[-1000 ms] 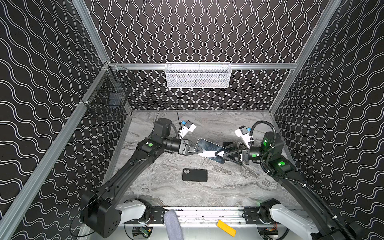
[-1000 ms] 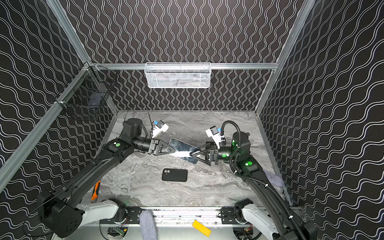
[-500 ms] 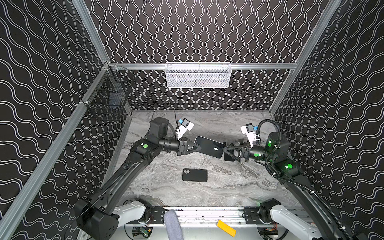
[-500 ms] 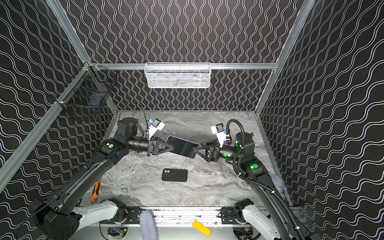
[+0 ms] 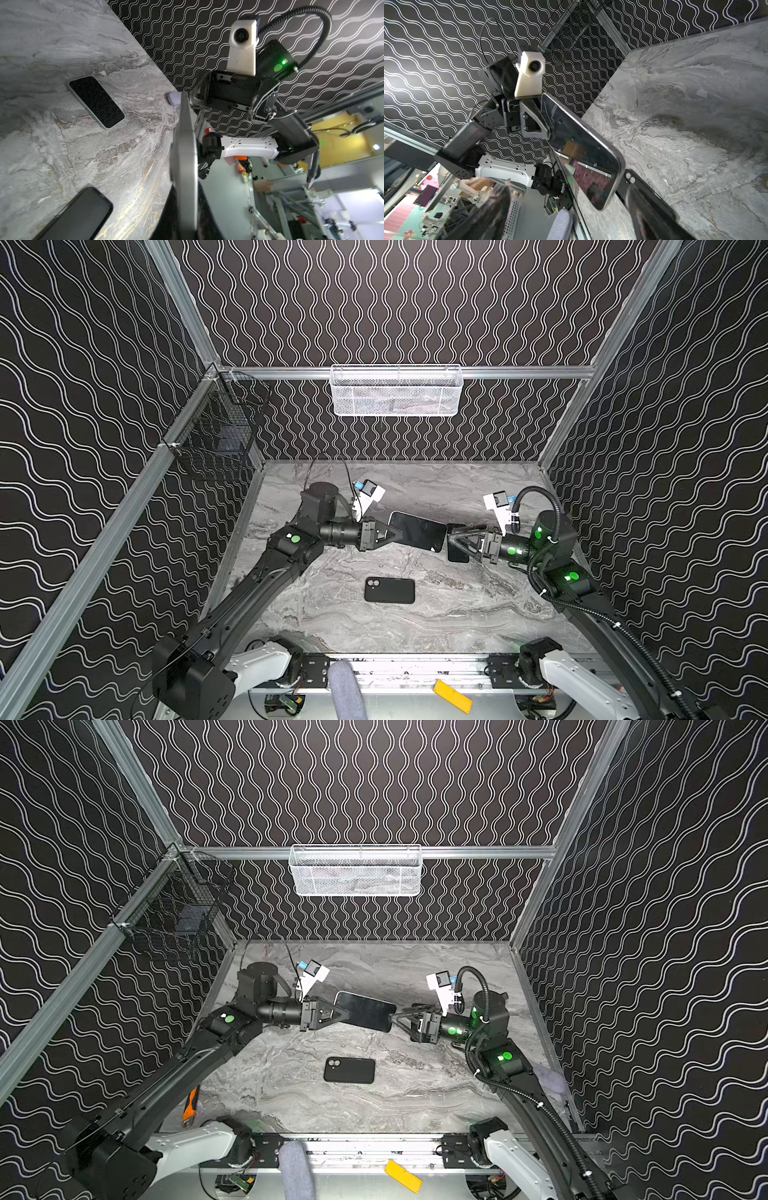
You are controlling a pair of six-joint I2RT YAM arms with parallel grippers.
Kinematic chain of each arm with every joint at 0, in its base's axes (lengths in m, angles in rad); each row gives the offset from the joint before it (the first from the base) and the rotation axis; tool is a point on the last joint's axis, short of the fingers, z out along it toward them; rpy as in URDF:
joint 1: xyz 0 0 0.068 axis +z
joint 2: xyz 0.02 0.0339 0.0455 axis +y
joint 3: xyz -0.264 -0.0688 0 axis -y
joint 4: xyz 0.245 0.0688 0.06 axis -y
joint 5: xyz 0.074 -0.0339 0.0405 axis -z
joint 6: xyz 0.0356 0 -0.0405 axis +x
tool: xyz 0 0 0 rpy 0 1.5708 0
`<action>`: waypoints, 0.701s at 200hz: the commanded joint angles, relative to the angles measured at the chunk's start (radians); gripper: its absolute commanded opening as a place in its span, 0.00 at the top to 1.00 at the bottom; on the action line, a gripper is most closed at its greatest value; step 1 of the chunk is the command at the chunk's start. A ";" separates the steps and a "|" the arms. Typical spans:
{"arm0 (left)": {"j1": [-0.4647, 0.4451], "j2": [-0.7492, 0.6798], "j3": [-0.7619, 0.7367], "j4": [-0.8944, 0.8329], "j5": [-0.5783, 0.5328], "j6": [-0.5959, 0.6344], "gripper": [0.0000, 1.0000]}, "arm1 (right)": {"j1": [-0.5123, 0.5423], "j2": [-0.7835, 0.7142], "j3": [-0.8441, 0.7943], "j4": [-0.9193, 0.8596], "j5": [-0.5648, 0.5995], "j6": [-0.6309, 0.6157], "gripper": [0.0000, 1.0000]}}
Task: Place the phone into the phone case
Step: 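Grip the upright phone's far edge with the right gripper, holding it between both grippers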
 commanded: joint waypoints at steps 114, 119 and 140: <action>0.000 -0.031 -0.171 0.642 0.047 -0.651 1.00 | -0.032 0.071 -0.170 0.702 -0.175 0.512 0.19; 0.000 -0.034 -0.166 0.622 0.047 -0.641 1.00 | -0.032 0.084 -0.176 0.744 -0.180 0.537 0.20; 0.000 -0.043 -0.155 0.566 0.047 -0.612 1.00 | -0.032 0.136 -0.183 0.894 -0.197 0.632 0.25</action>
